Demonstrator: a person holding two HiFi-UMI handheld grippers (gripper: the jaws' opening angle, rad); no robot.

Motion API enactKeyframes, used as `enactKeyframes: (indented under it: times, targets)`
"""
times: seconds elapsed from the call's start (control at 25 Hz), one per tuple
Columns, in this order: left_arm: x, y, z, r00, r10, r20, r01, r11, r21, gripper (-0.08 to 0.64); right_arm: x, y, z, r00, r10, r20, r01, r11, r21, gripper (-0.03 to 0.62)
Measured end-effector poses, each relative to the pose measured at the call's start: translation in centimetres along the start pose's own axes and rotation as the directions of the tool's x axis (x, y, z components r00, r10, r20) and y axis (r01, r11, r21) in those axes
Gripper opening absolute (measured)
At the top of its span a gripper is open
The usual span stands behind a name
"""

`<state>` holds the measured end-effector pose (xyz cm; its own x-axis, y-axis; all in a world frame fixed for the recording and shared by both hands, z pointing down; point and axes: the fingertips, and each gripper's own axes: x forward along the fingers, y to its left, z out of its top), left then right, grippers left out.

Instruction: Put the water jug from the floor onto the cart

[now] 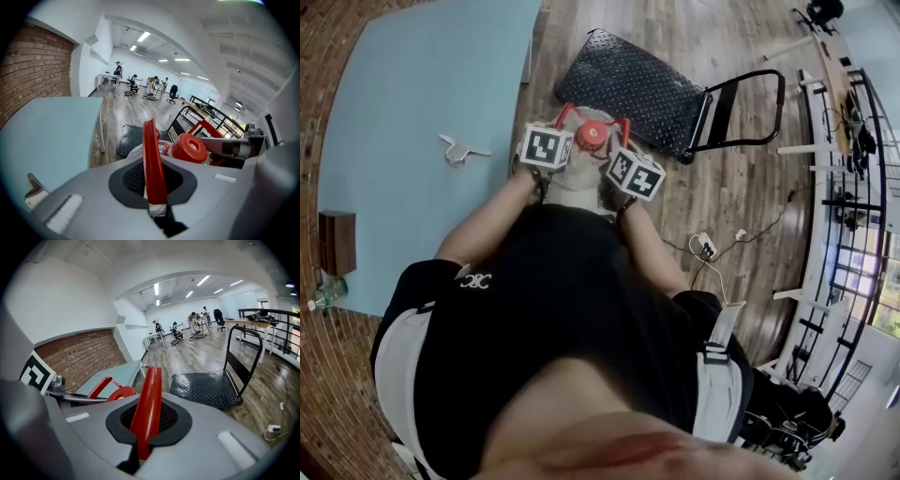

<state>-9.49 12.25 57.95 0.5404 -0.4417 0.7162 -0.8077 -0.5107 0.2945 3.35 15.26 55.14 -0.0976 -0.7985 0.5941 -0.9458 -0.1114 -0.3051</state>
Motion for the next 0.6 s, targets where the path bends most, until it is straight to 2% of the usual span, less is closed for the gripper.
enactKeyframes:
  times: [0.36,0.6]
  targets:
    - [0.8,1.3,1.4,1.0,-0.021,0.021,0.021,1.0,0.002,0.018,1.7,0.8,0.8,1.0,-0.002,0.005,0.002,1.0,0.005,0.015]
    - [3.3,2.2,3.3,1.0,-0.01,0.0,0.01,1.0,-0.004,0.02,4.4,-0.3,2.6,1.0,0.013,-0.004,-0.012,1.0,0.008,0.016]
